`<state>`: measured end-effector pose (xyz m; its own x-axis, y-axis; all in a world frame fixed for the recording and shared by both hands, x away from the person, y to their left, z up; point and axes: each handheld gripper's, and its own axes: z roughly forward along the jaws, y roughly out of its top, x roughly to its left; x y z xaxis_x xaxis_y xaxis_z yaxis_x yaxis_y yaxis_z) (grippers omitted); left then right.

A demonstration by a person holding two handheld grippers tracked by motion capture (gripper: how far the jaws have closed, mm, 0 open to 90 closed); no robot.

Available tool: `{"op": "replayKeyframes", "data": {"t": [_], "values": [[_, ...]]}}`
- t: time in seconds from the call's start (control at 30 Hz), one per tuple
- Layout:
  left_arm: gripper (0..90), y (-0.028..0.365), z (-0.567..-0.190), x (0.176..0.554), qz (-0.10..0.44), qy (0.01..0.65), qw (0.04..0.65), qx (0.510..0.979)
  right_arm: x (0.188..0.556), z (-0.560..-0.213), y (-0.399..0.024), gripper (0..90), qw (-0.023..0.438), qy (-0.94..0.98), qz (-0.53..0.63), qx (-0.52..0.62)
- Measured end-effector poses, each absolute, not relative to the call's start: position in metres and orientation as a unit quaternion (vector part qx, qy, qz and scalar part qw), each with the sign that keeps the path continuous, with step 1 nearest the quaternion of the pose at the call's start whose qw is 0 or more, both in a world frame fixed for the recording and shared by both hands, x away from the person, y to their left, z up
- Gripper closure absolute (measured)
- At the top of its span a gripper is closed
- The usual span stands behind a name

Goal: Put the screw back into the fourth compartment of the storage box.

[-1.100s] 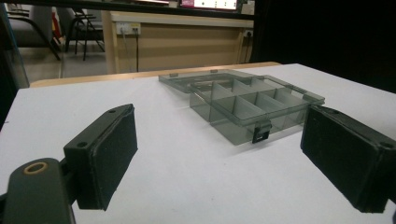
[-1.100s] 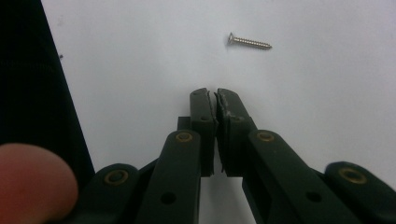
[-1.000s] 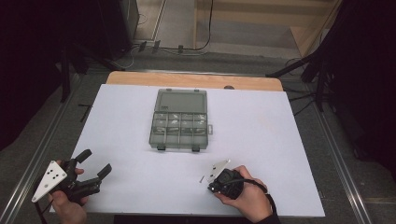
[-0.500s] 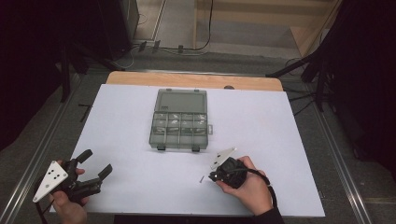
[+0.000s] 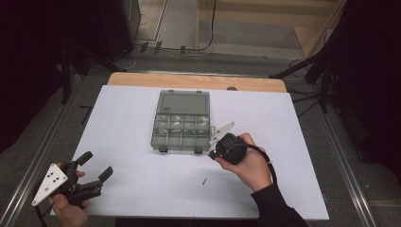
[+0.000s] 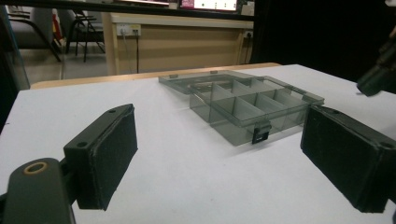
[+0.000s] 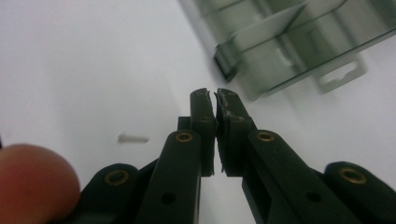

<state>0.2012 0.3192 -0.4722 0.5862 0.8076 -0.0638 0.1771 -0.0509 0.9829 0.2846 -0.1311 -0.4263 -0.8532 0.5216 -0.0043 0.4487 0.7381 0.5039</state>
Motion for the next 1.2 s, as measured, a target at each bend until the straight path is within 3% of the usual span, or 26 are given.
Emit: {"op": "replayKeyframes", "data": {"t": [0.5, 1.07, 1.13, 1.2], "values": [[11.0, 0.322, -0.472, 0.2, 0.274, 0.368, 0.585, 0.669, 0.366, -0.413, -0.114, 87.6, 0.093, 0.927, 0.222, 0.287], [11.0, 0.323, -0.472, 0.2, 0.272, 0.371, 0.586, 0.667, 0.412, -0.447, -0.098, 87.3, 0.097, 0.92, 0.187, 0.331], [10.9, 0.324, -0.472, 0.2, 0.272, 0.37, 0.586, 0.667, 0.414, -0.452, -0.097, 75.2, 0.102, 0.919, 0.182, 0.334], [10.9, 0.324, -0.472, 0.2, 0.271, 0.371, 0.586, 0.667, 0.412, -0.45, -0.099, 71.7, 0.109, 0.916, 0.192, 0.334]]}}
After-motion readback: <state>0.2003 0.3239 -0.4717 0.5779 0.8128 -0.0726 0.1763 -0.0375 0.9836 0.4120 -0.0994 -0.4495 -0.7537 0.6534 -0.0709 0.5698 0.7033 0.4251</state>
